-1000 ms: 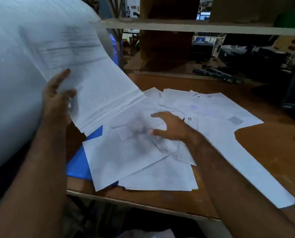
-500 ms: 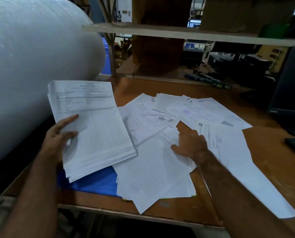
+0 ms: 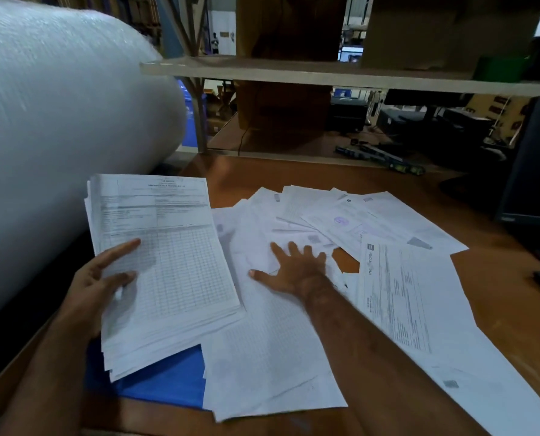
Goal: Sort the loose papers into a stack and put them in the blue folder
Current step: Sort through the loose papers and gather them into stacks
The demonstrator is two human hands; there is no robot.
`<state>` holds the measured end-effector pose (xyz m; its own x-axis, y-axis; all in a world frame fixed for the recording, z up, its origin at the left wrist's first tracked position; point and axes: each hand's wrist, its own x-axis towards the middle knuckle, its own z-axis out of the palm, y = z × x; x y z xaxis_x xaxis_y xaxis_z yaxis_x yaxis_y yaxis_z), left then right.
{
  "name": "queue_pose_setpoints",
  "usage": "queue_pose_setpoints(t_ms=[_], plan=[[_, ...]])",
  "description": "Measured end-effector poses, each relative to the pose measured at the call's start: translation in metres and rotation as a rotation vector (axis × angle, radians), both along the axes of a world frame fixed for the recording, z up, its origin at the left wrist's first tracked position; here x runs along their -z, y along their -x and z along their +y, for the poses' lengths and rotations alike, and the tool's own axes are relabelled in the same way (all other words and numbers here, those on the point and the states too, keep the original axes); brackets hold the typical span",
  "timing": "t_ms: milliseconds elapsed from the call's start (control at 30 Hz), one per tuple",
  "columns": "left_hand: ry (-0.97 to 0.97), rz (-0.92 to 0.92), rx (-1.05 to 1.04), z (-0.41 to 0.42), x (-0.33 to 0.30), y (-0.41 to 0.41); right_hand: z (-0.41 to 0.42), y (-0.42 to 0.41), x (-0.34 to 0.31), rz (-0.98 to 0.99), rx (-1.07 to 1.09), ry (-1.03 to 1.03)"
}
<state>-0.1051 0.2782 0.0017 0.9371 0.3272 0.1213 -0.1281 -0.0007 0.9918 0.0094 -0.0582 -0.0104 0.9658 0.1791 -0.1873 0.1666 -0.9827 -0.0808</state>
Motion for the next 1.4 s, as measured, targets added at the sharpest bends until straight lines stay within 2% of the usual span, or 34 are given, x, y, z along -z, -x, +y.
queue_pose_setpoints(t_ms=[167,367,467,533,600,767,933,1000,1067,1133,1200,1400], plan=[[0.022,-0.005,0.022,0.001,0.001,-0.016,-0.021,0.012,-0.004,-0.11,0.231,0.115],[0.043,-0.009,0.076,-0.007,0.007,-0.034,-0.034,0.013,-0.024,-0.17,0.197,0.16],[-0.003,-0.001,0.081,-0.005,0.008,-0.037,-0.029,0.008,-0.025,-0.202,0.011,-0.002],[-0.039,0.007,0.059,0.002,0.004,-0.036,-0.014,0.008,-0.016,-0.07,-0.2,-0.116],[-0.064,0.023,0.03,0.014,-0.001,-0.033,-0.002,0.007,0.0,0.029,-0.285,-0.089],[-0.16,0.029,0.012,0.039,-0.003,-0.019,-0.018,-0.003,0.014,0.03,0.009,-0.06],[-0.211,0.086,0.029,0.058,0.005,-0.018,-0.045,-0.005,0.01,-0.029,0.148,-0.002],[-0.233,0.096,0.036,0.059,0.006,-0.019,-0.034,-0.005,0.006,-0.167,0.142,-0.007],[-0.258,0.1,0.033,0.057,0.005,-0.017,-0.011,-0.005,0.001,-0.217,0.012,-0.111],[-0.263,0.1,0.014,0.051,0.001,-0.015,0.018,-0.005,-0.002,-0.125,-0.164,-0.149],[-0.234,0.083,0.002,0.041,-0.005,-0.013,0.041,-0.004,0.005,-0.04,-0.233,-0.081],[-0.169,0.037,0.014,0.035,-0.007,-0.009,0.041,-0.008,0.021,-0.072,-0.003,-0.074]])
